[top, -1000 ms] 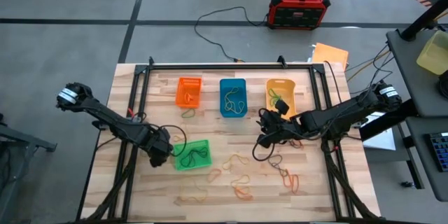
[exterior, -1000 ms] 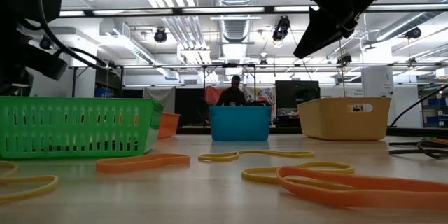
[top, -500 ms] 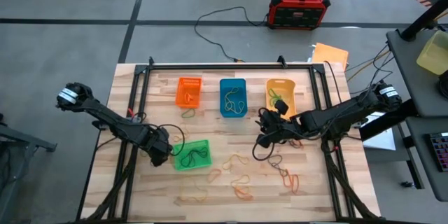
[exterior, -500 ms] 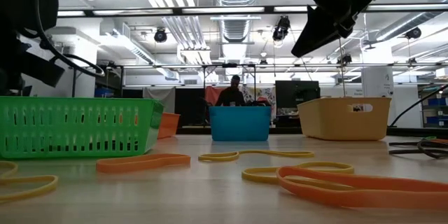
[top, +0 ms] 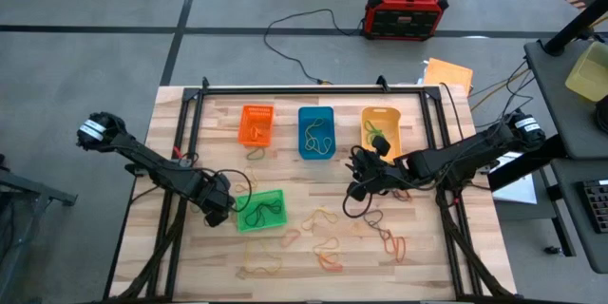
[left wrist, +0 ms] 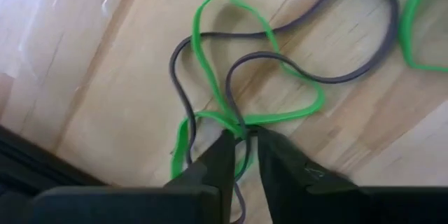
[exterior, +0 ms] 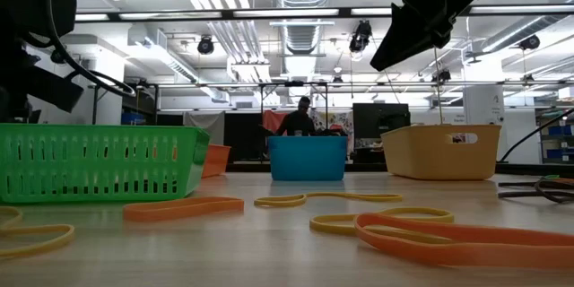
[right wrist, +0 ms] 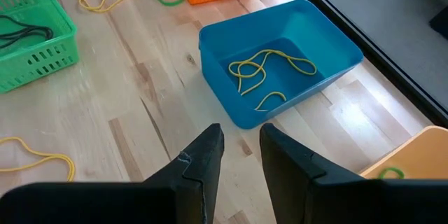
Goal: Sort rubber bands into baskets
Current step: Put the violet rubberband into the green bin
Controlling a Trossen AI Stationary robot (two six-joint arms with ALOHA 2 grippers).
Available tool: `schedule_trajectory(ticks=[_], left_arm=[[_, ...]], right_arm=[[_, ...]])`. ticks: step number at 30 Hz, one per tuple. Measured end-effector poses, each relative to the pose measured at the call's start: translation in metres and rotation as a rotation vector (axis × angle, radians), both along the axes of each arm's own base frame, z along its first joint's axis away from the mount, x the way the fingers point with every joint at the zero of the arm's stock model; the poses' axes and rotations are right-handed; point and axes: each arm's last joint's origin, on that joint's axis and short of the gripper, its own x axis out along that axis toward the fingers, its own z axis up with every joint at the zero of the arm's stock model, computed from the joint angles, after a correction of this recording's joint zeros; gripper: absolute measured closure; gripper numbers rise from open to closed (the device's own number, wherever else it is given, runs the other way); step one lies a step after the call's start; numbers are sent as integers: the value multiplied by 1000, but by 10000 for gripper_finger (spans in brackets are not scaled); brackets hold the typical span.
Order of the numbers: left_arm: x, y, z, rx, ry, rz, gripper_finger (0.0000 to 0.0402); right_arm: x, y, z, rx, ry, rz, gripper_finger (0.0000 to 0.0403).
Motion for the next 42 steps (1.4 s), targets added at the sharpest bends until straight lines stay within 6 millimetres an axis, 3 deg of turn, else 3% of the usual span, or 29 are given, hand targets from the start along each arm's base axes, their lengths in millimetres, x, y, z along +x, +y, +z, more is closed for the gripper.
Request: schedule_trajectory(ticks=[4, 9, 19, 30, 34, 42], left_arm=[[0, -1, 0, -4, -3, -12, 396], [-1, -3, 1, -8, -2, -47, 401], [5, -13, 28, 37, -6, -104, 401], [13, -19, 46, 52, -64, -176, 402], [25, -27, 73, 105, -193, -259, 402], [32, -28, 154, 315, -358, -309, 402]], right_arm=[[0, 0, 0, 0, 0, 0, 305], [0, 0, 0, 0, 0, 0, 303], [0, 0, 0, -1, 1, 0, 317], [0, 0, 0, -2, 2, 0, 304], [0, 0, 0, -3, 3, 2, 303], [0, 0, 0, -9, 9, 8, 313]])
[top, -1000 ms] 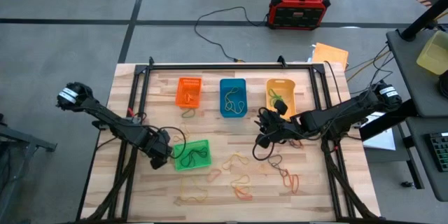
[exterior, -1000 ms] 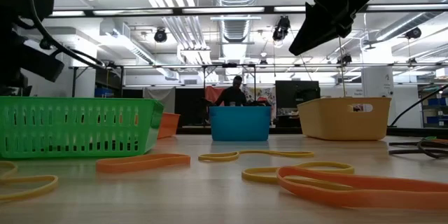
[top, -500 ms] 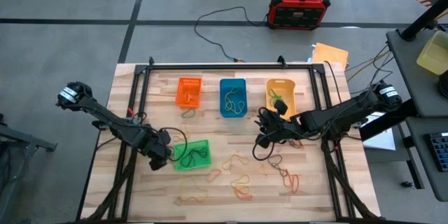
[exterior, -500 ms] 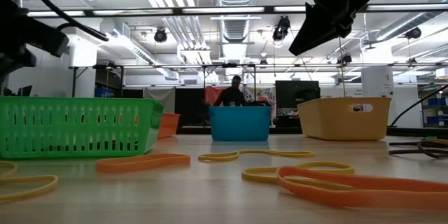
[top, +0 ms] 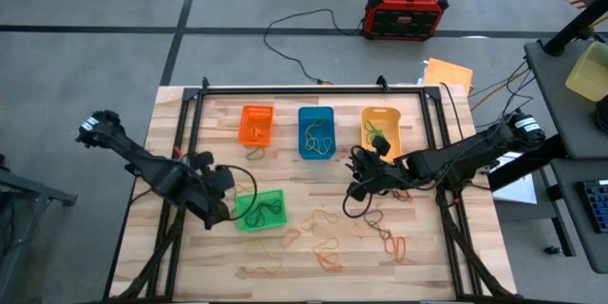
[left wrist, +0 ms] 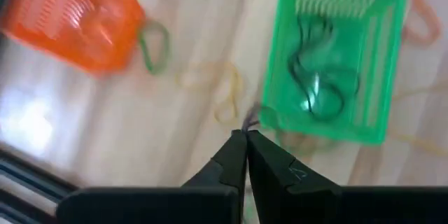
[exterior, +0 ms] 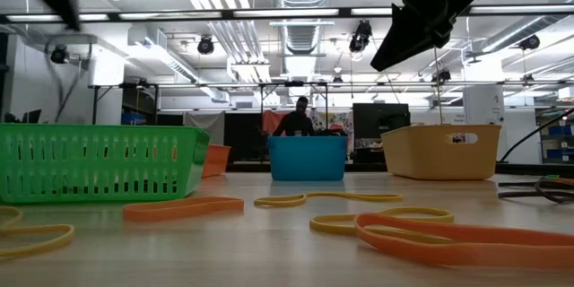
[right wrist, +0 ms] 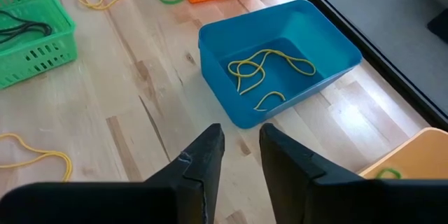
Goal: Sort rubber bands into baskets
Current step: Put the violet rubberband into the green bin, then put the yellow rubberband into the blue bin
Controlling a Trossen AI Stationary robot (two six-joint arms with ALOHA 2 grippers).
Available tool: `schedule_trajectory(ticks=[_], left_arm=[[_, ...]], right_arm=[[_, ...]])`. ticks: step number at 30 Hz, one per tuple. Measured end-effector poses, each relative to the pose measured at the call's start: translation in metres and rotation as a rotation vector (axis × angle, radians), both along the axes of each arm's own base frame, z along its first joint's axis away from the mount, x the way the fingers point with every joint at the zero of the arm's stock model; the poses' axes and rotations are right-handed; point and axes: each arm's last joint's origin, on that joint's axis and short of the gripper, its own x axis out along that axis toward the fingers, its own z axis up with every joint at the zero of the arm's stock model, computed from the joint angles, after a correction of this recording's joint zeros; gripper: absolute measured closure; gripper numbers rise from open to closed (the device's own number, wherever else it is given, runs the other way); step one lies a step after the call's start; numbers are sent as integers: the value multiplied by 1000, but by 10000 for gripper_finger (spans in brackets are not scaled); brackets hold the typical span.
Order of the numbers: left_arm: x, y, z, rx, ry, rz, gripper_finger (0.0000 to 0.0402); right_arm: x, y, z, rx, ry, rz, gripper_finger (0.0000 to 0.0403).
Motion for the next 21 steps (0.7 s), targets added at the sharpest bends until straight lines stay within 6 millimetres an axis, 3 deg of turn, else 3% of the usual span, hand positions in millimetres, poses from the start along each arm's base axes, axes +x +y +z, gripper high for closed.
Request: schedule_trajectory(ticks=[6, 10, 15, 21], left_arm=[[8, -1, 48, 59, -185, -105, 401], [12, -3, 64, 58, -262, -157, 401], [18, -7, 63, 54, -297, -192, 401], [30, -16, 42, 30, -274, -223, 401]], right_arm=[[0, 0, 0, -2, 2, 2, 317], [-1, 0, -3, -5, 8, 1, 312], [-3, -1, -7, -5, 20, -5, 306], [-4, -1, -9, -1, 21, -11, 309]])
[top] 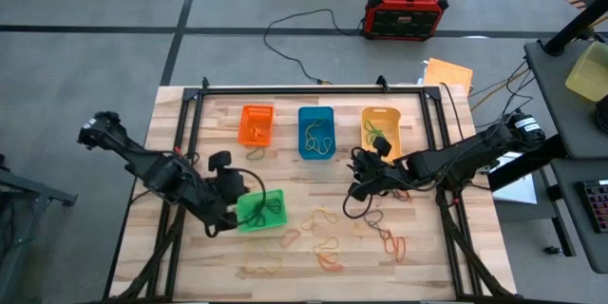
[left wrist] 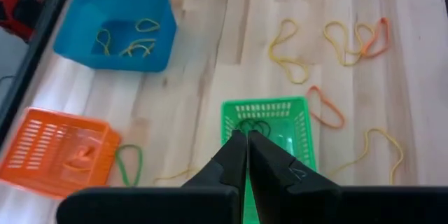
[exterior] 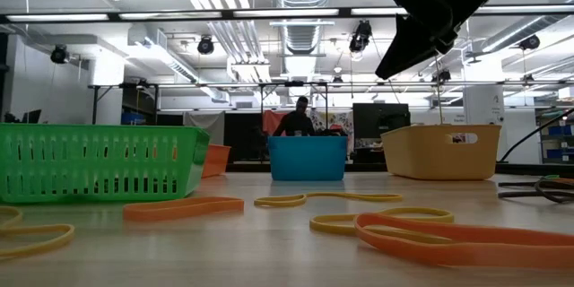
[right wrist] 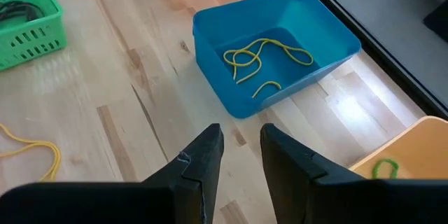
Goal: Sort rubber bands into baskets
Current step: Put the yellow rubberband into the blue bin
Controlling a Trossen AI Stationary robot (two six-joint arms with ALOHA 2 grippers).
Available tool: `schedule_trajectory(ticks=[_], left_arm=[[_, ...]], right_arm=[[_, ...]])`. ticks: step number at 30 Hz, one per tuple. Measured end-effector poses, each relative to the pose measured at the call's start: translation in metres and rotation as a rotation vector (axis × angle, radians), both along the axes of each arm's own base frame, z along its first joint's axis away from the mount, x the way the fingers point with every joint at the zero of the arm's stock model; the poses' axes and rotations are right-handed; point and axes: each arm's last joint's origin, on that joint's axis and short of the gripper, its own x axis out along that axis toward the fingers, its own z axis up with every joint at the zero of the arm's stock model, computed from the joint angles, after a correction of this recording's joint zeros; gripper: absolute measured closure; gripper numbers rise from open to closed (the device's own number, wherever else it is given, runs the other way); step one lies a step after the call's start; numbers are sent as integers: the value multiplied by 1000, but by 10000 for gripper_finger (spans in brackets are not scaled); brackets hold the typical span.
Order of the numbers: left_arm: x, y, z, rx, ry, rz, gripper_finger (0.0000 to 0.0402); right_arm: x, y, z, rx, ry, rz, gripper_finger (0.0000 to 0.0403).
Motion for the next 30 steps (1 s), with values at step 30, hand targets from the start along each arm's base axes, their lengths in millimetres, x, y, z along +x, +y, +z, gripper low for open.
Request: schedule_trajectory(ticks=[30], left_arm=[[-28, 18, -90, 92, -62, -204, 401]], right_arm=[[64, 32, -71, 174, -15, 414, 250]])
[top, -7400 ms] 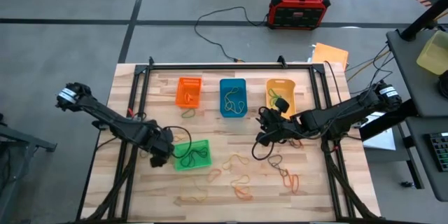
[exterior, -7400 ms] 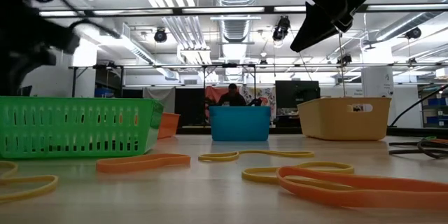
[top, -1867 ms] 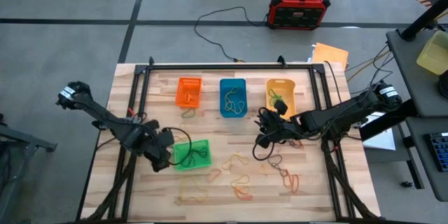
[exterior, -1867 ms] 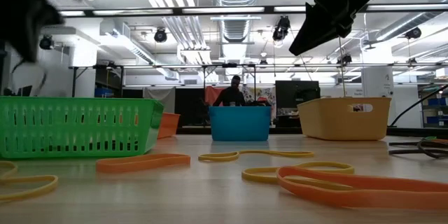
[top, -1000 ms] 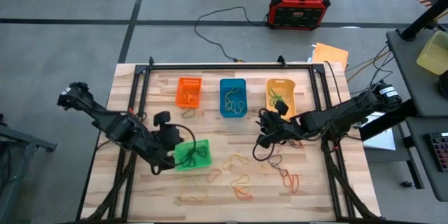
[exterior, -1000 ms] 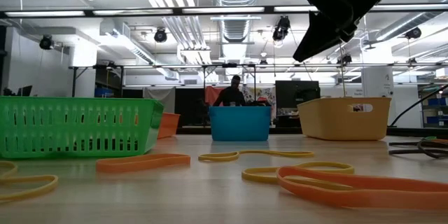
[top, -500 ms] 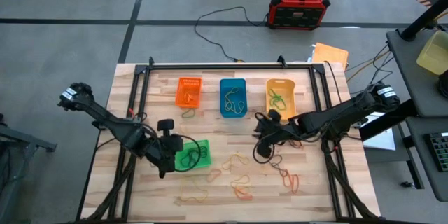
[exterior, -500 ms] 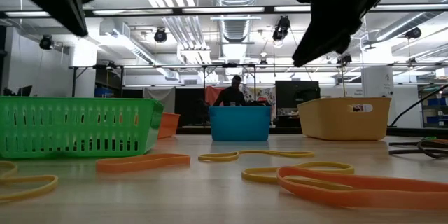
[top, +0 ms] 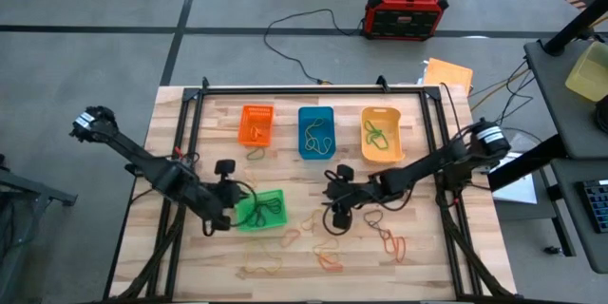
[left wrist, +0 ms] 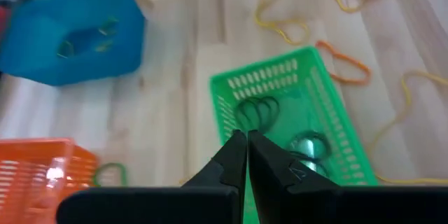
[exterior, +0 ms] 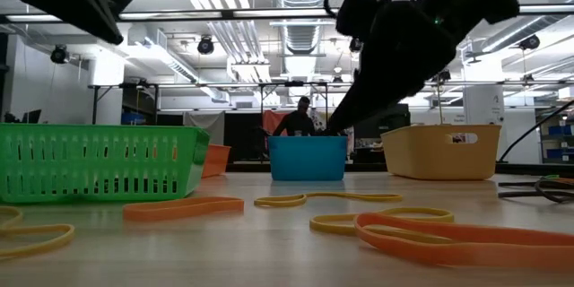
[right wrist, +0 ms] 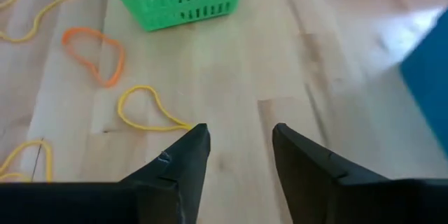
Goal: Sort rubber bands into baskets
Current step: Put the yellow rubberband into the blue bin
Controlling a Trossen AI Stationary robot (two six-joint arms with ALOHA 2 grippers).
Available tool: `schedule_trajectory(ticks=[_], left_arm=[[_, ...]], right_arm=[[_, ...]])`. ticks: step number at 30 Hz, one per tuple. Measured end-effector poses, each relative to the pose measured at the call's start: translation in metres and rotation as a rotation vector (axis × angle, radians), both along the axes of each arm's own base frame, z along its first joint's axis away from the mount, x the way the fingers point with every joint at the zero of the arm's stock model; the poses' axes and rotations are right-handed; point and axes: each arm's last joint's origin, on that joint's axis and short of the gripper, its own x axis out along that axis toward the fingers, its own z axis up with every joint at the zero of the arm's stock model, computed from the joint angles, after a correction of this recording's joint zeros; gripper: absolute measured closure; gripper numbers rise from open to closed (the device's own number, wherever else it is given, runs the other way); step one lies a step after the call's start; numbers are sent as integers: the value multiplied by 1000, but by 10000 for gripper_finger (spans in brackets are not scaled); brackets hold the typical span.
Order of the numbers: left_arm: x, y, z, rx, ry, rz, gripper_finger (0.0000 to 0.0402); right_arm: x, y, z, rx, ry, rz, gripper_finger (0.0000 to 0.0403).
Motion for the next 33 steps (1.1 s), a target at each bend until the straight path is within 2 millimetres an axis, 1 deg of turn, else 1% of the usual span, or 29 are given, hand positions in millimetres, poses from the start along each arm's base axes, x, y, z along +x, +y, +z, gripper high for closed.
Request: schedule_trajectory(ticks=[4, 8, 14, 20, 22, 24, 26, 29, 30, 33], left_arm=[[-11, 9, 5, 22, -108, 18, 401], [-18, 15, 5, 35, -193, 20, 402], [-23, 19, 1, 30, -259, -3, 402], [-23, 19, -2, 37, -276, -15, 402], [-23, 18, -2, 39, -277, -17, 402], [-22, 18, -3, 40, -275, -18, 402], [-21, 18, -3, 39, -277, -17, 402], [-21, 17, -3, 38, -279, -17, 402], [-21, 17, -3, 38, -279, -17, 402], [-21, 17, -3, 42, -281, -12, 402]], right_arm=[[7, 5, -17, 20, 1, 32, 231], [13, 8, -30, 42, -2, 67, 225], [15, 9, -47, 42, 25, 60, 234], [17, 9, -61, 25, 59, 55, 251], [16, 9, -65, 16, 71, 60, 263], [16, 8, -71, 9, 90, 60, 283], [16, 8, -75, 2, 101, 62, 312], [16, 8, -83, -20, 128, 81, 369], [15, 8, -87, -26, 139, 85, 381], [15, 7, -92, -29, 153, 87, 390]])
